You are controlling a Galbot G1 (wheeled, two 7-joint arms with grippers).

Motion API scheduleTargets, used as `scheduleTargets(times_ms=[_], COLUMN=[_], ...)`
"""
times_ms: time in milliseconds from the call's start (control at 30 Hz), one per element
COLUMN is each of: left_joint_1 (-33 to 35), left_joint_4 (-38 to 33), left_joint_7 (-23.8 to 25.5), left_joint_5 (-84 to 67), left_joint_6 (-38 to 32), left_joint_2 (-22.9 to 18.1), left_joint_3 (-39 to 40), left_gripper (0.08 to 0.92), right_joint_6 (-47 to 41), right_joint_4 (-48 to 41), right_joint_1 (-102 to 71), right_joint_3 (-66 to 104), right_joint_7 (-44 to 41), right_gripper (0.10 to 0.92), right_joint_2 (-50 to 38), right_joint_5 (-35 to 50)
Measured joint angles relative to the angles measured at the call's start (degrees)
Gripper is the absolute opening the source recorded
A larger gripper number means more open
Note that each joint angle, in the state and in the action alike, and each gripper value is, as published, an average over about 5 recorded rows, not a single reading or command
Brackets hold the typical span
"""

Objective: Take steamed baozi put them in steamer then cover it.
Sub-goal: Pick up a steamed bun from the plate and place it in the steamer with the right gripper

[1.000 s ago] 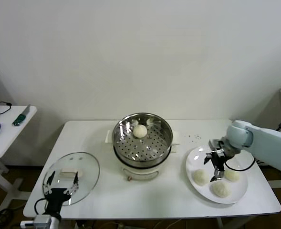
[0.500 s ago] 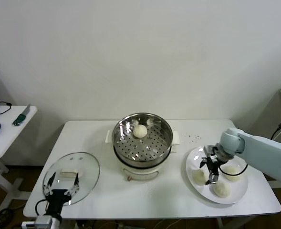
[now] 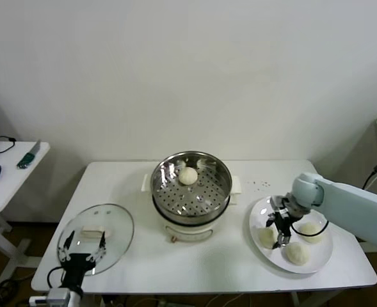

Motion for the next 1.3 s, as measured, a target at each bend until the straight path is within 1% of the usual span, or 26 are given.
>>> scheduleTargets(times_ms=[300, 467, 633, 800, 1000, 1300], left_joint_1=[0.4, 0.6, 0.7, 0.8, 0.8, 1.0], left_joint_4=[-0.5, -0.5, -0.4, -0.7, -1.5, -2.5], left_joint_7=[0.4, 0.4, 0.6, 1.2, 1.8, 2.4], left_joint_5=[-0.2, -0.2, -0.3, -0.6, -0.7, -0.7], left_joint_6=[0.2, -0.1, -0.4, -0.5, -0.5, -0.7], left_joint_2=[0.0, -0.3, -0.7, -0.8, -0.7, -0.9], left_joint_3=[0.1, 0.8, 1.5, 2.0, 2.1, 1.5], left_gripper=[0.823, 0.823, 0.823, 0.823, 0.823, 0.823], right_joint_6=[0.1, 0.6, 1.0, 0.8, -0.2, -1.0], right_joint_4=[0.6, -0.2, -1.4, -3.2, -6.6, -14.5], right_joint_1=[6.8, 16.3, 26.8, 34.7, 39.0, 37.6], right_joint_3=[-4.6, -10.7, -17.9, -22.6, -24.4, -23.4], right_joint_7=[-1.1, -2.1, -2.8, -3.0, -2.9, -2.4], right_gripper=[0.72, 0.721, 0.721, 0.721, 0.721, 0.721], right_joint_2=[-1.3, -0.5, 2.1, 6.7, 14.9, 29.5], right_joint_5=[4.4, 9.6, 16.0, 22.7, 29.6, 34.2])
